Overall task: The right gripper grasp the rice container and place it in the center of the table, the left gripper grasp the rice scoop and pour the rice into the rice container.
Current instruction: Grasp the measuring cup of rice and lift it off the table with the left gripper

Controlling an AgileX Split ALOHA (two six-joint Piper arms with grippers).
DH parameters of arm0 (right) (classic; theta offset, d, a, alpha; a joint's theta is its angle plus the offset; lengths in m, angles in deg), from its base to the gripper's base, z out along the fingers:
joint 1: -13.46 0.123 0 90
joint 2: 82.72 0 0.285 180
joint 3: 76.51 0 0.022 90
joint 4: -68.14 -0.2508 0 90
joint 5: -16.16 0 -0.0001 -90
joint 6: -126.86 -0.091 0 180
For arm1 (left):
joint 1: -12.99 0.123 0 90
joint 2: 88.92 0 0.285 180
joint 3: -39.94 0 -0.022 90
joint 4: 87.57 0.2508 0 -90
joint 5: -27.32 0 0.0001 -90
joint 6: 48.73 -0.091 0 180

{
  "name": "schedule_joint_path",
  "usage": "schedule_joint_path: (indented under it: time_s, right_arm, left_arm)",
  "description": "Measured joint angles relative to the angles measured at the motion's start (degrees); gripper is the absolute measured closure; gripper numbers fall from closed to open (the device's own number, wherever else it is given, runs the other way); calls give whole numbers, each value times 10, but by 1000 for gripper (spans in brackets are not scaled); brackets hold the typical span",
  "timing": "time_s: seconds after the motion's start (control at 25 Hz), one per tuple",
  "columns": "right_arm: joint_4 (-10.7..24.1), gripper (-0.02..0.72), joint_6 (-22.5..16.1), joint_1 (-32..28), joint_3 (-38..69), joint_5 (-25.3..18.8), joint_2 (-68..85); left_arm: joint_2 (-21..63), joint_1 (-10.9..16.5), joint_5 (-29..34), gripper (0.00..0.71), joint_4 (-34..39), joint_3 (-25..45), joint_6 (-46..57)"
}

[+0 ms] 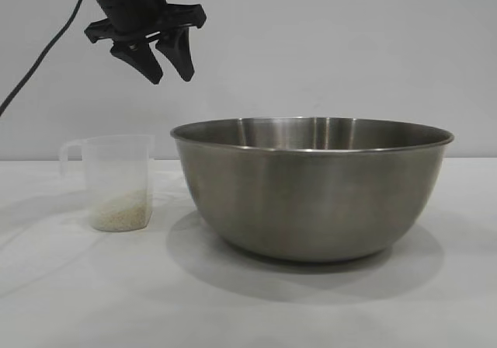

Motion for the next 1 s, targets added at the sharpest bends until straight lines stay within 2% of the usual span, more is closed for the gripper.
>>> schedule_joint_path:
  time_s: [0.12, 0.24, 0.6, 1.0]
  right_arm:
    - [14, 418, 0, 0, 25, 19, 106]
    - [14, 418, -3, 0, 50, 6, 193]
    - [14, 418, -24, 0, 76, -103, 267]
    - [19, 418, -24, 0, 80, -107, 315]
  left_arm:
    - [0, 0, 0, 373, 0, 0, 0]
    - [0, 0, 0, 373, 0, 0, 0]
    - [2, 0, 3, 373, 11, 0, 0]
    - [43, -2, 9, 373, -8, 1, -11]
